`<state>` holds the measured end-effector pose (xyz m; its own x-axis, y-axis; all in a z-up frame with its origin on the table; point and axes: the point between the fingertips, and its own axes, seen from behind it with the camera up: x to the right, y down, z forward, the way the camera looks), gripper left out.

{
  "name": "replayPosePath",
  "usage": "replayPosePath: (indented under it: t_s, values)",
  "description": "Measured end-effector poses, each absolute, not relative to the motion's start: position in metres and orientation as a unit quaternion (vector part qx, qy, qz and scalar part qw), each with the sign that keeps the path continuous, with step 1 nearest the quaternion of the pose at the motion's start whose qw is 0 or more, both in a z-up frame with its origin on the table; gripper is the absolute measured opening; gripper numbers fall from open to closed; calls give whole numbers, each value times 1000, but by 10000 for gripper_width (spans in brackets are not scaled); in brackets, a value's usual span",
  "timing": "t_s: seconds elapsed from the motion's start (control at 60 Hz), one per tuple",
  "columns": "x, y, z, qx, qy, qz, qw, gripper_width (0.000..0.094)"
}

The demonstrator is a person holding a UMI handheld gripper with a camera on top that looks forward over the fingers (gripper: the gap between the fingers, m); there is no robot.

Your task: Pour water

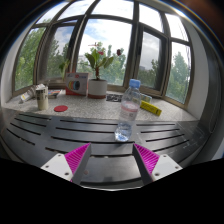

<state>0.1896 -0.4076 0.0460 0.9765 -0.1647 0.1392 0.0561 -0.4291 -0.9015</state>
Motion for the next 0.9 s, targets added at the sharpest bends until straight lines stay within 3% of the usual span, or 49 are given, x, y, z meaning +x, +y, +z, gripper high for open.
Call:
replayPosePath:
  t_s: [0.267,0.35,0.433,0.617,0.8,0.9]
  values:
    - [250,-287,69,-795,31,-82,601,807]
    - [257,-262,72,-785,27,-83,613,695]
    - [264,-249,67,-782,30,-88,616,484]
    - [268,-249,70,-768,48,-89,633,322]
    - [272,-250,73,-769,57,-118,626,295]
    - [277,-247,94,-761,65,-162,625,295]
